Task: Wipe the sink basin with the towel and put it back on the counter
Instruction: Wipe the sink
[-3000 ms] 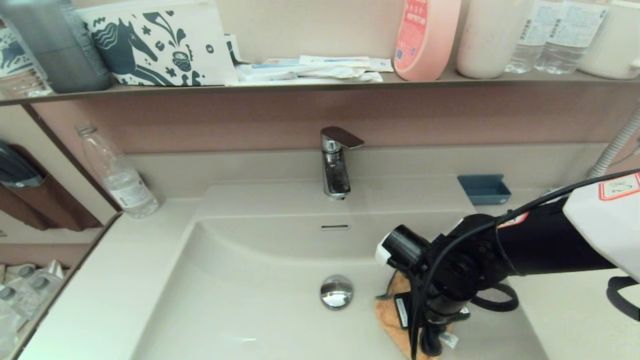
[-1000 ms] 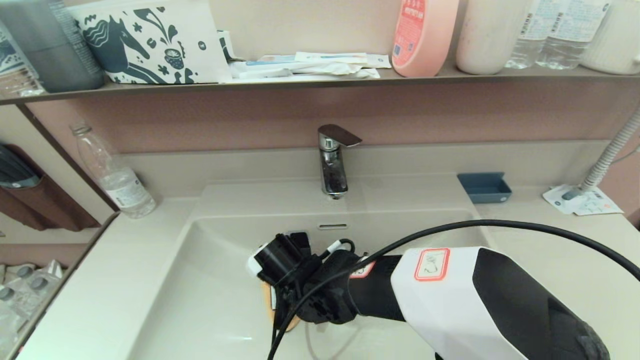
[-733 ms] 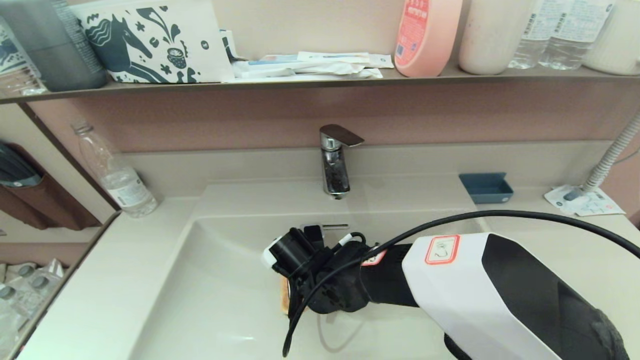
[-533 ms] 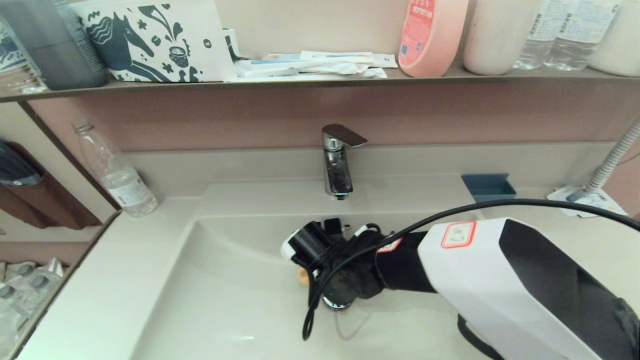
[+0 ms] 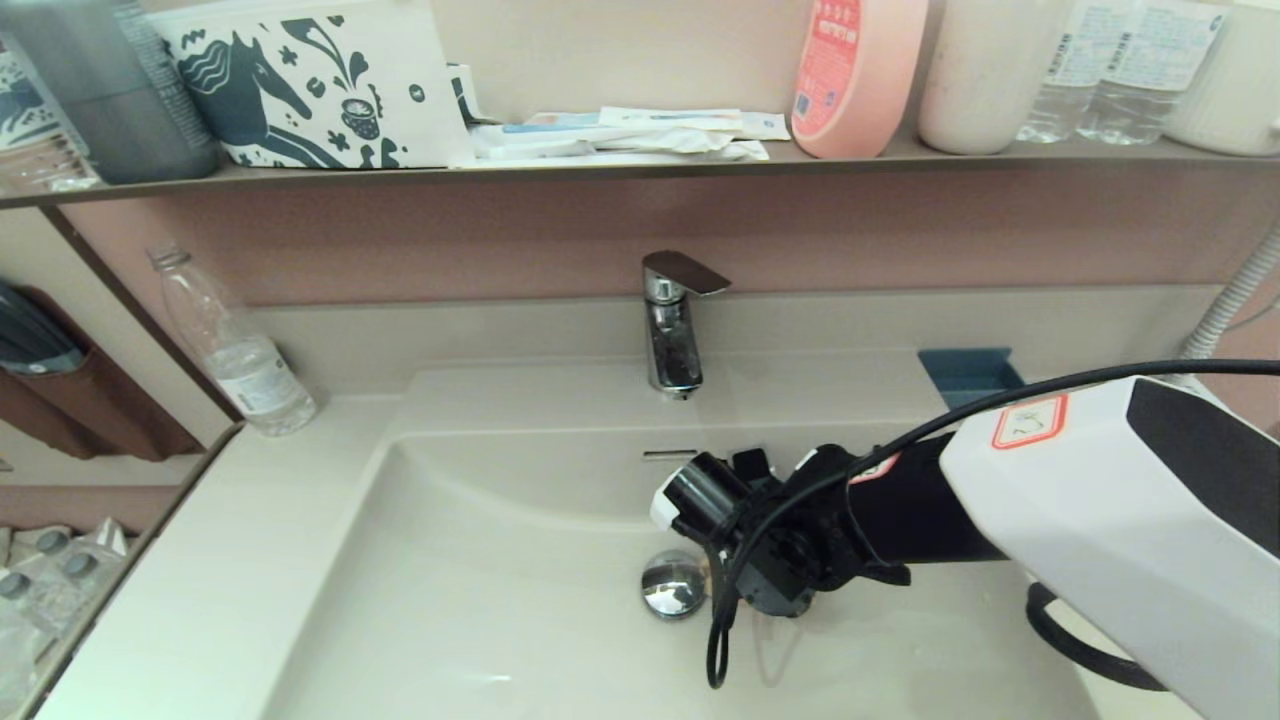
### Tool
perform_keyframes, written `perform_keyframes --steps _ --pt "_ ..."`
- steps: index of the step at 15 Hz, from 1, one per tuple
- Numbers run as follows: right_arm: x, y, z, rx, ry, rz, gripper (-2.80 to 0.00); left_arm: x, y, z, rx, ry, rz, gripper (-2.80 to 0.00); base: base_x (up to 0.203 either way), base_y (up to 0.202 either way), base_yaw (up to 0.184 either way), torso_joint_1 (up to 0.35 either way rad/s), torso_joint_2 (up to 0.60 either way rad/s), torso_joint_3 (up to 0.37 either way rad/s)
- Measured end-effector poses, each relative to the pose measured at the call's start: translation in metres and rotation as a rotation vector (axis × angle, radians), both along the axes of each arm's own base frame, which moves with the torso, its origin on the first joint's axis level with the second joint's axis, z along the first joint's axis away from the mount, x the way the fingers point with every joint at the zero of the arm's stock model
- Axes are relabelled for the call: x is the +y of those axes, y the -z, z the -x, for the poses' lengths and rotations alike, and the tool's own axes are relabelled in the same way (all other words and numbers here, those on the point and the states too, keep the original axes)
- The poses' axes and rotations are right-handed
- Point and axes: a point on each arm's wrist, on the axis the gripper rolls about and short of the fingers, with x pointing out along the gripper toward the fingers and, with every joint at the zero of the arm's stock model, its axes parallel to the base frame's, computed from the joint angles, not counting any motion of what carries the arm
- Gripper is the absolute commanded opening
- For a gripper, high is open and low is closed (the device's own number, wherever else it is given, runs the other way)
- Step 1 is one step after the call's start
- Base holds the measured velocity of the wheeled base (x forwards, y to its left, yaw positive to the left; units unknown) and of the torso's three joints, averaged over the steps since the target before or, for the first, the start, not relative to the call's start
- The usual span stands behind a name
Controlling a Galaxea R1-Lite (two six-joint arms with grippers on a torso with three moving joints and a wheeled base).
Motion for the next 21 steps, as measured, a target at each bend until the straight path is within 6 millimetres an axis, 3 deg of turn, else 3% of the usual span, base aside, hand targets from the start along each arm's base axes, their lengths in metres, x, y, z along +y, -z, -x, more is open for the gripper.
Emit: perform_keyframes --steps 6,14,18,21 --pt "-0.035 -0.023 0.036 0.103 0.002 0.045 -2.80 0.000 0.000 0.000 0.000 -0.001 0.000 -2.80 0.000 0.000 0.000 0.000 0.00 0.000" --pt "-0.080 -0.112 0.085 0.064 0.022 -0.066 -2.80 0.000 0.000 0.000 -0.001 -0.001 0.000 -2.80 0.000 0.000 0.000 0.000 0.00 0.000" --pt "-0.098 -0.142 0.093 -0.027 0.063 -0.190 -2.80 0.000 0.000 0.000 0.000 -0.001 0.000 -2.80 0.000 0.000 0.000 0.000 0.00 0.000" --pt "-0.099 -0.159 0.090 -0.138 0.060 -0.305 -2.80 0.000 0.000 0.000 0.000 -0.001 0.000 -2.80 0.000 0.000 0.000 0.000 0.00 0.000"
